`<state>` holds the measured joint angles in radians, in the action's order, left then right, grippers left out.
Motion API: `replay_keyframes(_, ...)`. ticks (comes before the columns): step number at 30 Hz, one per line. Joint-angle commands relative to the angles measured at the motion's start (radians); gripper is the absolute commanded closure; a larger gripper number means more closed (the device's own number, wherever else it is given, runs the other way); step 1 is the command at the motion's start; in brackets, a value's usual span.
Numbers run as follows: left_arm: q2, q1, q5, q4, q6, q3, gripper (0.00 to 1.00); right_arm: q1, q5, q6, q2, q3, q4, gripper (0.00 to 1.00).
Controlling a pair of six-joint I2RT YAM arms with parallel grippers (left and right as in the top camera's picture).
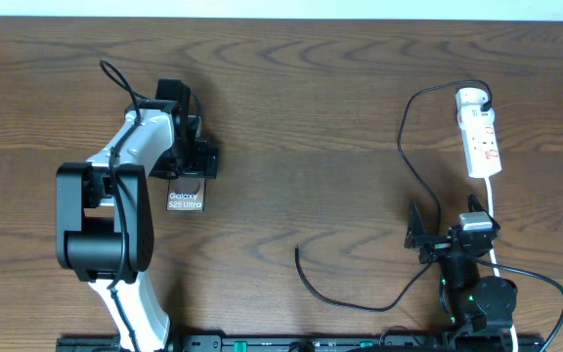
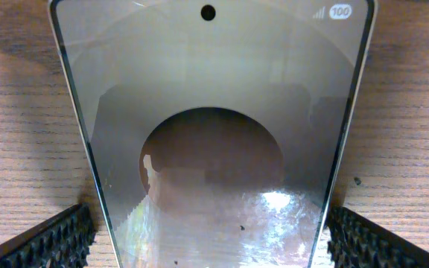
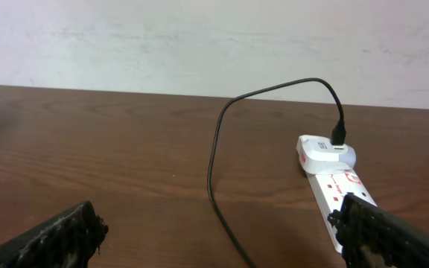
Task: Plug charger to phone and switch on socket
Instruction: 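Close the left gripper on the phone's sides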
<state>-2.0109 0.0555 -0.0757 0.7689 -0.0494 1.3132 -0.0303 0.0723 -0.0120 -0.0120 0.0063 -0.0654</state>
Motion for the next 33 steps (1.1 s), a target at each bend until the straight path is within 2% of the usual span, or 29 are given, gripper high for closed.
replay_keyframes(1,-0.061,0.010,-0.122,0.011,0.016,-0.051,0.02,-0.005,0.005,-0.012,0.006,-0.001,-0.004,0.01)
replay_keyframes(33,-0.061,0.010,-0.084,0.053,0.016,-0.051,0.02,-0.005,0.005,-0.012,0.006,-0.001,-0.004,0.01)
